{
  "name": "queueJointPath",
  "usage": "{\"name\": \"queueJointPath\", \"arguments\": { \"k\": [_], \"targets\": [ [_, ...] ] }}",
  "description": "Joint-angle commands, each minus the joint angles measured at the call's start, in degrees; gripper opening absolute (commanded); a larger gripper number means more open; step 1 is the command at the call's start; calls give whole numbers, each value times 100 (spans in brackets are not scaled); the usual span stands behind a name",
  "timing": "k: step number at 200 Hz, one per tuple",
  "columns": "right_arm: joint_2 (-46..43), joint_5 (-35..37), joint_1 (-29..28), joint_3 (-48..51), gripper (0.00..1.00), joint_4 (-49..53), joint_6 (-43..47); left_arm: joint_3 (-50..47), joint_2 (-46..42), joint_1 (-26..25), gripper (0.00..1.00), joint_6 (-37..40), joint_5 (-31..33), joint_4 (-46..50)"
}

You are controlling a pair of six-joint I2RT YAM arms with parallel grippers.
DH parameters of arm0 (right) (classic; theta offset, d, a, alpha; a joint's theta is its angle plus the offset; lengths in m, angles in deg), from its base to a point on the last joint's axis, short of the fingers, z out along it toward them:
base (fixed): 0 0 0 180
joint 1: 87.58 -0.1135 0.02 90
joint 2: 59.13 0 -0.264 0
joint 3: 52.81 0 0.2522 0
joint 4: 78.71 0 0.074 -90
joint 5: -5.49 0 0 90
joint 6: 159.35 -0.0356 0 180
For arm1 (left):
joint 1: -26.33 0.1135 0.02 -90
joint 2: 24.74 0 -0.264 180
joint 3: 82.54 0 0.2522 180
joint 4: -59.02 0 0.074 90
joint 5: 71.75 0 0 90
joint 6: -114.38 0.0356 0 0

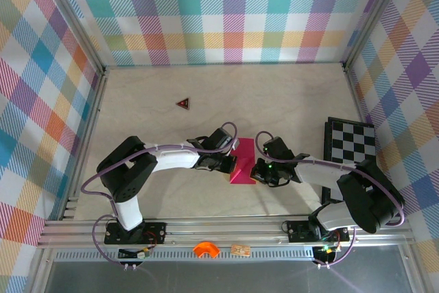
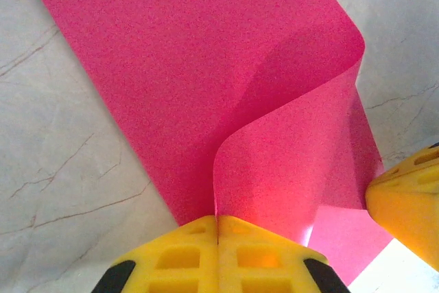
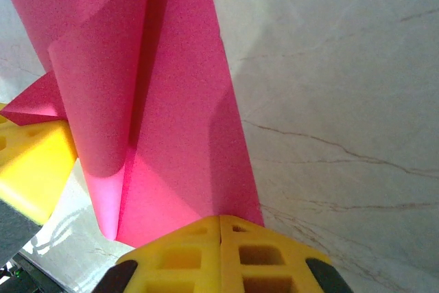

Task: Fold a paper plane with a square sheet of paper (pick it up from the middle)

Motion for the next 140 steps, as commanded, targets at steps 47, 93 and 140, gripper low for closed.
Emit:
{"name": "queueJointPath", "arguments": {
  "k": [47, 93, 140],
  "targets": [
    [-45, 195, -22, 21, 6, 383, 71, 134, 28, 46, 2, 148, 9, 143],
    [-68, 199, -22, 21, 7, 391, 72, -37, 122, 42, 2, 71, -98, 65],
    [-199, 178, -9, -84, 12, 467, 239, -79, 207, 47, 2, 71, -148, 95]
  ]
}}
